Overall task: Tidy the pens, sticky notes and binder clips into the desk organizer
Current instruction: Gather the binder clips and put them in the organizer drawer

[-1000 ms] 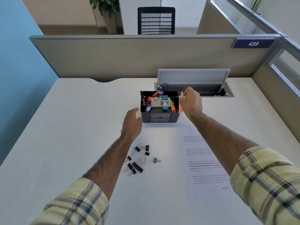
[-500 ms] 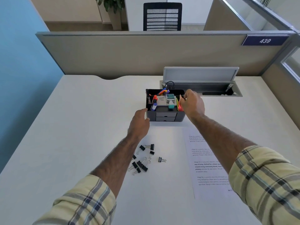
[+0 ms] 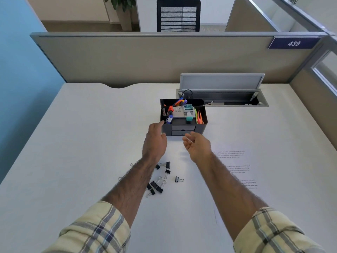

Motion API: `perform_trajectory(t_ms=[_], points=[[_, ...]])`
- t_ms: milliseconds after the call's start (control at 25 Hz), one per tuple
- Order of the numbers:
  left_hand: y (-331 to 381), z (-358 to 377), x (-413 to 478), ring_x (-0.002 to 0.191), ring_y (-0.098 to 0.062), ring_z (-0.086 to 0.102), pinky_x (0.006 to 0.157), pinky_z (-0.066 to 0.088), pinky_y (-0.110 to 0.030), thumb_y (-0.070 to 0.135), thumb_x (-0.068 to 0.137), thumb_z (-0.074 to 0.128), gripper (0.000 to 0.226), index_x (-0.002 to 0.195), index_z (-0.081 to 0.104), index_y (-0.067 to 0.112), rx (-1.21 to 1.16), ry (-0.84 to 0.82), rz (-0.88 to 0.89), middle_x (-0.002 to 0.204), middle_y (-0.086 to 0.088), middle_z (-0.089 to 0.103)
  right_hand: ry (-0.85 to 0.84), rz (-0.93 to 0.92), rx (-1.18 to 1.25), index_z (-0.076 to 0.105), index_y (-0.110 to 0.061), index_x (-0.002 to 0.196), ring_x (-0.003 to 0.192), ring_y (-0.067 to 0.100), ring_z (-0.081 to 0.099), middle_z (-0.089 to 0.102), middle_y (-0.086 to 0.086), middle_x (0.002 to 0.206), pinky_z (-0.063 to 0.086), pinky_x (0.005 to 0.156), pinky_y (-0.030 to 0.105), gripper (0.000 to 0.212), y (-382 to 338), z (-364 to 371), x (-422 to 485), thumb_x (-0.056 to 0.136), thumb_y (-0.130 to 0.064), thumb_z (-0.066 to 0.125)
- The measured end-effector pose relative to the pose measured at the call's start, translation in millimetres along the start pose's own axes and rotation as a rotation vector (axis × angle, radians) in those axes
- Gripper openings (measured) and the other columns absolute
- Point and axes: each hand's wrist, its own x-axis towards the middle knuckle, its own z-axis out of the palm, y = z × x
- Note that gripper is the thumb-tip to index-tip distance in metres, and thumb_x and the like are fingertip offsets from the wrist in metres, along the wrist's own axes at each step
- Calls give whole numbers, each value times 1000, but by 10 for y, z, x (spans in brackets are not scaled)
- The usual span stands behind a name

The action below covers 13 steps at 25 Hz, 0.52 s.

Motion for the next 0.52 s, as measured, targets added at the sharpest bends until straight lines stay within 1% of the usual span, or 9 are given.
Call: perform_trajectory(t_ms=[80,160,320,520], points=[[-23,4,7,122,-18,53,95,50,-34,12,101,47,51,150,40,23,38,-26,20,143,-1,47,-93,75,69,63,-3,109,75,22,68,70,14,96,57,62,28,14,83,31,6,98,0,55],[-65,5,10,125,-18,50,98,50,-36,12,101,46,53,152,38,25,80,-43,23,142,-1,48,-130,111,125,63,-3,112,72,20,66,69,13,92,55,61,27,16,122,69,16,98,-2,55],[-139,27,-7,128,-20,46,97,48,-37,13,101,47,56,153,33,28,145,-64,38,141,1,49,-160,171,207,62,-3,103,71,20,65,68,12,88,53,61,27,10,172,157,22,97,0,55],[-151,37,19,126,-23,47,95,48,-40,13,99,48,58,153,32,29,199,-75,42,138,-3,52,-154,188,289,64,-4,104,74,20,65,68,12,90,54,65,26,10,220,217,43,98,-1,55]])
